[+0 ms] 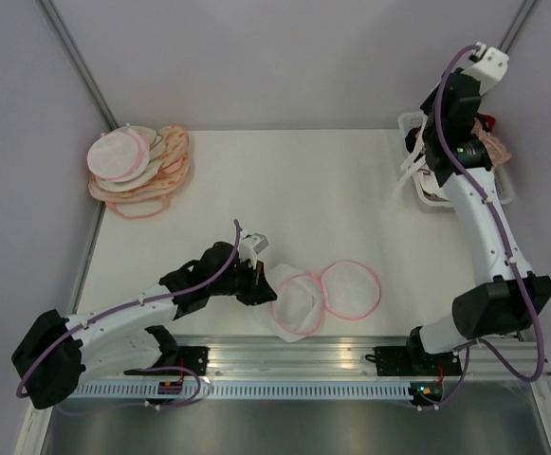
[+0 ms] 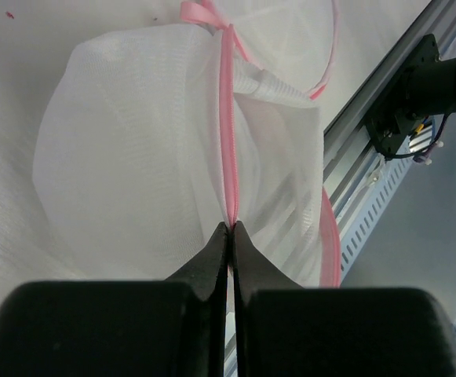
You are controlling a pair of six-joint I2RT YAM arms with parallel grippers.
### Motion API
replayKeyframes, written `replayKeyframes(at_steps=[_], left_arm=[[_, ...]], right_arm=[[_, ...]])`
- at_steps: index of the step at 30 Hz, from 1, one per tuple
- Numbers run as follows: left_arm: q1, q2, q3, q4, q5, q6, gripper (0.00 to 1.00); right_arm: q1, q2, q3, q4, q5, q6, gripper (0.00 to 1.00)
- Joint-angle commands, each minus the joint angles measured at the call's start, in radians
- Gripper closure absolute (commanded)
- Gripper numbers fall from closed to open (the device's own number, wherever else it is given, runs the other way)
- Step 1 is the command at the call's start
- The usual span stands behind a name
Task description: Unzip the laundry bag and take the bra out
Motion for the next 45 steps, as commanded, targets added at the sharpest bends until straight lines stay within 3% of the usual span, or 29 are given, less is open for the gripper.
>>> replayKeyframes(at_steps=[1, 7, 9, 22, 28, 32, 34, 35, 37, 39, 40, 43, 45], left_arm=[[-0.005, -0.010, 0.052, 0.000, 0.017, -0.004, 0.98], [-0.005, -0.027, 0.063, -0.031, 0.000, -0.001, 0.98], [-0.005, -0.022, 0.065, -0.032, -0.006, -0.003, 0.98], [-0.005, -0.004, 0.066, -0.020, -0.021, -0.024, 0.98], [-0.004, -0.019, 0.051, -0.022, -0.024, -0.027, 0.98], [-0.004, -0.040, 0.042, -0.025, -0.033, -0.032, 0.98], [-0.005, -0.053, 0.037, -0.026, -0.041, -0.036, 0.98], [-0.005, -0.053, 0.037, -0.026, -0.044, -0.038, 0.98], [-0.004, -0.056, 0.036, -0.022, -0.049, -0.044, 0.98], [-0.004, -0.054, 0.036, -0.016, -0.056, -0.050, 0.98], [-0.005, -0.056, 0.036, -0.016, -0.059, -0.055, 0.98], [-0.005, -0.059, 0.031, -0.003, -0.079, -0.069, 0.98], [-0.004, -0.068, 0.022, 0.001, -0.119, -0.082, 0.98]], right_arm=[[-0.116, 0.082, 0.222, 0.056, -0.089, 0.051, 1.00], [-0.288, 0.280, 0.545, -0.031, -0.132, 0.064, 0.99], [-0.307, 0.308, 0.561, -0.030, -0.122, 0.048, 1.00], [-0.345, 0.540, 0.207, -0.030, -0.184, 0.162, 0.99], [-0.345, 0.613, 0.159, -0.051, -0.164, 0.188, 1.00], [-0.343, 0.571, 0.156, -0.038, -0.158, 0.179, 0.99], [-0.342, 0.505, 0.146, 0.013, -0.175, 0.163, 0.93], [-0.342, 0.482, 0.147, 0.034, -0.183, 0.154, 0.72], [-0.334, 0.425, 0.174, 0.044, -0.213, 0.111, 0.45], [-0.322, 0.403, 0.227, -0.007, -0.236, 0.059, 0.33], [-0.305, 0.399, 0.309, -0.046, -0.244, 0.042, 0.22], [-0.246, 0.403, 0.456, -0.227, -0.224, -0.001, 0.10], [-0.206, 0.393, 0.485, -0.338, -0.223, -0.001, 0.08]])
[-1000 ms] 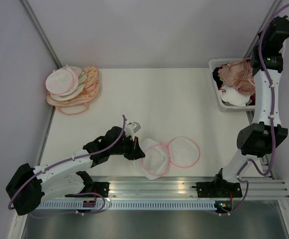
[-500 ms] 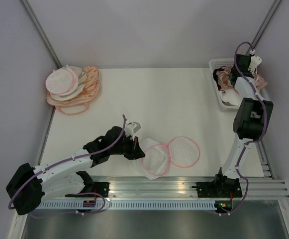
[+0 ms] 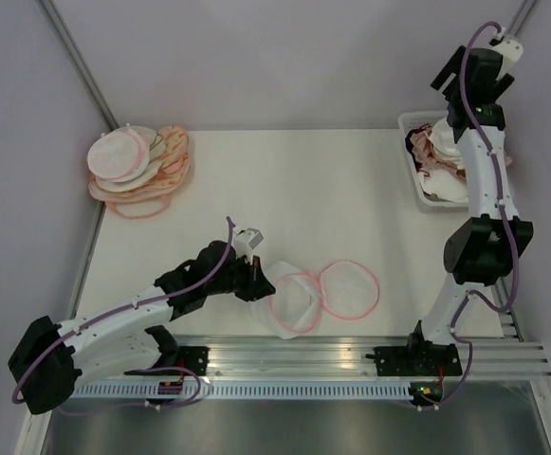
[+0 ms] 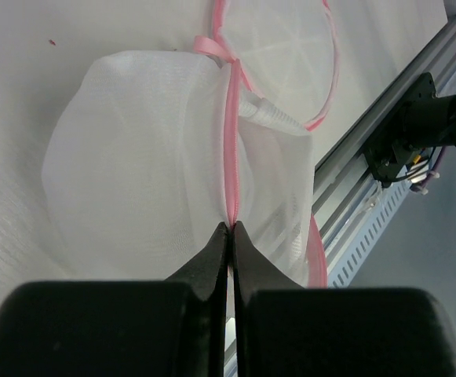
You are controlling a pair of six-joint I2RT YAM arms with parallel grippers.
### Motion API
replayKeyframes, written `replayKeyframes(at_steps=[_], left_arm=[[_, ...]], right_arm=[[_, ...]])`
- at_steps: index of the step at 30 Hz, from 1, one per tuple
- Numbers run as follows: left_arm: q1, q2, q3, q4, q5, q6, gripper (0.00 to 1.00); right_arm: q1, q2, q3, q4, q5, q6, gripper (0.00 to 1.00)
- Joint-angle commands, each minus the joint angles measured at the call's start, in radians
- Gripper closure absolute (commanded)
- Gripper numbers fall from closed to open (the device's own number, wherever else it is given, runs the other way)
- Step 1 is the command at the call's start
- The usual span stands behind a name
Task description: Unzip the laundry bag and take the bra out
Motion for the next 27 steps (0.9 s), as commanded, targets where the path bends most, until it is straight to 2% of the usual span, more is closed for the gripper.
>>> replayKeyframes(at_steps=[1, 3, 4, 6, 7, 8, 10, 12, 13, 18, 21, 24, 26, 27], left_arm=[[-0.005, -0.037, -0.006, 0.031, -0.078, -0.067, 0.98], [-0.004, -0.074, -0.032, 0.044, -0.150, -0.107, 0.98], [-0.005, -0.087, -0.043, 0.049, -0.184, -0.121, 0.98], [-0.005, -0.148, -0.080, 0.058, -0.288, -0.151, 0.98], [-0.005, -0.166, -0.095, 0.063, -0.327, -0.182, 0.98], [-0.005, -0.189, -0.106, 0.061, -0.408, -0.196, 0.98], [-0.004, -0.246, -0.137, 0.048, -0.474, -0.237, 0.98], [-0.004, -0.274, -0.160, 0.051, -0.531, -0.251, 0.98], [-0.002, -0.294, -0.169, 0.051, -0.563, -0.260, 0.98], [0.000, -0.320, -0.239, 0.049, -0.657, -0.352, 0.98], [0.001, -0.346, -0.305, 0.124, -0.669, -0.398, 0.98], [0.001, -0.360, -0.357, 0.204, -0.655, -0.418, 0.98], [0.001, -0.357, -0.358, 0.207, -0.655, -0.422, 0.98], [0.001, -0.351, -0.356, 0.207, -0.652, -0.422, 0.98]], right_arm=[[0.117, -0.096, 0.066, -0.198, 0.008, -0.039, 0.06], [0.180, -0.183, -0.009, -0.229, 0.029, -0.029, 0.06], [0.251, -0.221, -0.140, -0.221, 0.040, -0.028, 0.06], [0.334, -0.304, -0.291, -0.175, 0.107, -0.009, 0.06], [0.416, -0.394, -0.448, -0.154, 0.121, -0.003, 0.06], [0.455, -0.437, -0.523, -0.119, 0.147, 0.026, 0.06], [0.562, -0.553, -0.712, -0.085, 0.149, 0.046, 0.05], [0.630, -0.646, -0.804, -0.108, 0.205, 0.119, 0.05], [0.688, -0.677, -0.900, -0.080, 0.181, 0.124, 0.05], [0.843, -0.795, -1.105, -0.115, 0.209, 0.259, 0.03], [0.906, -0.817, -1.230, -0.112, 0.203, 0.303, 0.05], [0.964, -0.815, -1.344, -0.086, 0.201, 0.357, 0.12], [0.983, -0.812, -1.378, -0.053, 0.200, 0.388, 0.15], [0.992, -0.809, -1.401, -0.045, 0.195, 0.400, 0.20]])
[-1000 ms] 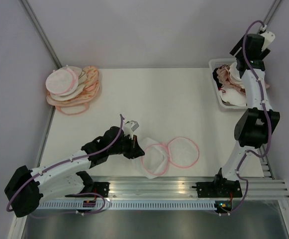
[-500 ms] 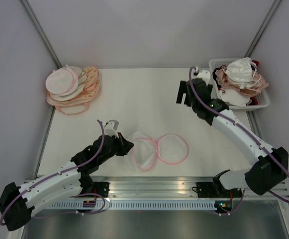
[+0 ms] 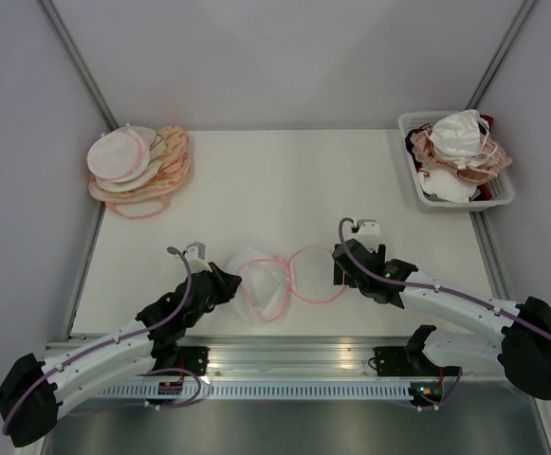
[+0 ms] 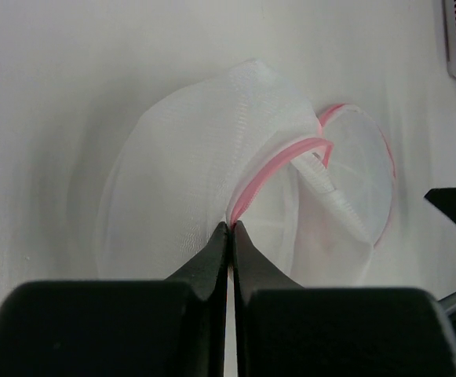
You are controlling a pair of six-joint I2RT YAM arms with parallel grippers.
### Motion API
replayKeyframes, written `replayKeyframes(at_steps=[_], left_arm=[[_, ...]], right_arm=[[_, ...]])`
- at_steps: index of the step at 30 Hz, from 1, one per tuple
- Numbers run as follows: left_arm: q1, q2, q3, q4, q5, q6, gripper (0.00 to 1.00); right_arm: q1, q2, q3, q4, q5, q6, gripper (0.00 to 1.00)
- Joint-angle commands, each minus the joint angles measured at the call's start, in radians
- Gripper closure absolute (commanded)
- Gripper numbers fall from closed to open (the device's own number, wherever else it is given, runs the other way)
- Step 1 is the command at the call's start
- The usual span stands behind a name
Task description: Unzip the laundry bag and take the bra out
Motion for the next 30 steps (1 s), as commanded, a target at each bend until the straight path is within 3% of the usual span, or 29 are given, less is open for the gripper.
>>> replayKeyframes(at_steps=[1, 7, 9, 19, 20, 21, 25, 30], left_arm=[[0.002, 0.000, 0.002, 0.096, -0.028, -0.053, 0.98], [0.004, -0.005, 0.000, 0.102, -0.016, -0.053, 0.98], [0.002, -0.003, -0.003, 0.108, -0.010, -0.055, 0.98], [0.002, -0.009, -0.012, 0.122, 0.027, -0.053, 0.98], [0.002, -0.019, -0.015, 0.122, 0.027, -0.052, 0.98], [0.002, -0.020, -0.017, 0.124, 0.029, -0.050, 0.98], [0.002, -0.019, -0.015, 0.125, 0.042, -0.038, 0.98], [0.002, 0.000, -0.017, 0.192, 0.085, -0.003, 0.98]], right_arm=[[0.026, -0.001, -0.045, 0.071, 0.027, 0.096, 0.23], [0.037, 0.016, -0.113, 0.132, 0.009, 0.138, 0.38], [0.037, 0.031, -0.131, 0.166, -0.006, 0.142, 0.48], [0.056, 0.150, -0.174, 0.302, -0.011, 0.187, 0.53], [0.059, 0.154, -0.174, 0.306, -0.008, 0.188, 0.56], [0.062, 0.156, -0.172, 0.307, -0.005, 0.191, 0.70], [0.066, 0.151, -0.159, 0.257, 0.034, 0.196, 0.98], [0.068, 0.042, -0.122, 0.139, 0.121, 0.201, 1.00]])
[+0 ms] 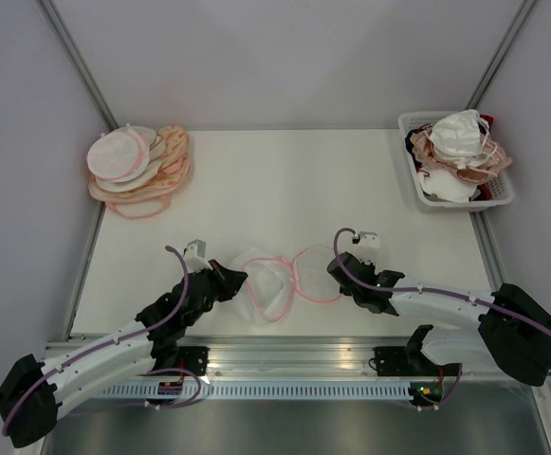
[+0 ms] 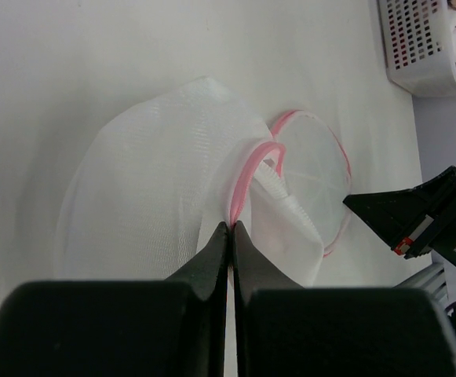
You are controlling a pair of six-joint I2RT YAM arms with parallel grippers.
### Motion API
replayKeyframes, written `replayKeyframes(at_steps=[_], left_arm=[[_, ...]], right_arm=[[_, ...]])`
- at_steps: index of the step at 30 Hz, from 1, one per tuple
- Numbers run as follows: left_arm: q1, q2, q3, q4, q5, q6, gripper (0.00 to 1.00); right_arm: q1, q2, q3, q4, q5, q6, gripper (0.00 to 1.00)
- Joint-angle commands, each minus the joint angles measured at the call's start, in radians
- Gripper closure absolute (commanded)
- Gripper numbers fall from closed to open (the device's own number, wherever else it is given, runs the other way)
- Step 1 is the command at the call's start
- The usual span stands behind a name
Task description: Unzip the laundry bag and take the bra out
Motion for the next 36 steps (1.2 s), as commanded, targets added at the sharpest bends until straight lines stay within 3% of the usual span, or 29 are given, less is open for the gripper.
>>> replayKeyframes(at_steps=[1, 3, 4, 5, 8, 9, 14, 17, 19, 23, 31, 36], left_arm=[[0.002, 0.015, -0.003, 0.110, 0.052, 0.031, 0.98], [0.002, 0.040, 0.010, 0.148, 0.088, 0.058, 0.96], [0.002, 0.051, 0.032, 0.151, 0.100, 0.069, 0.87], [0.002, 0.060, 0.046, 0.153, 0.111, 0.086, 0.51], [0.002, 0.084, 0.107, 0.124, 0.141, 0.103, 0.05], [0.002, 0.086, 0.119, 0.114, 0.143, 0.104, 0.00], [0.002, 0.023, 0.170, 0.004, 0.137, 0.094, 0.00], [0.002, -0.061, 0.169, -0.095, 0.082, 0.060, 0.00], [0.002, -0.106, 0.164, -0.175, 0.039, 0.040, 0.00], [0.002, -0.199, 0.135, -0.261, 0.014, 0.014, 0.00], [0.002, -0.290, 0.083, -0.306, 0.007, -0.024, 0.00], [0.002, -0.279, 0.092, -0.308, 0.002, -0.015, 0.00]], right_arm=[[0.007, -0.104, 0.048, -0.139, 0.104, 0.020, 1.00], [0.005, -0.190, 0.086, -0.205, 0.165, 0.016, 1.00], [0.007, -0.217, 0.101, -0.269, 0.184, 0.011, 0.99], [0.005, -0.269, 0.134, -0.297, 0.205, 0.000, 1.00], [0.005, -0.338, 0.183, -0.406, 0.288, -0.015, 1.00], [0.007, -0.351, 0.213, -0.427, 0.305, -0.026, 0.99], [0.005, -0.395, 0.325, -0.492, 0.357, -0.060, 1.00], [0.007, -0.371, 0.361, -0.371, 0.299, -0.228, 1.00], [0.007, -0.319, 0.381, -0.254, 0.216, -0.381, 1.00], [0.040, -0.215, 0.381, -0.066, -0.055, -0.538, 0.99], [0.137, 0.126, 0.388, 0.080, -0.365, -0.601, 1.00], [0.148, 0.178, 0.349, 0.131, -0.520, -0.571, 1.00]])
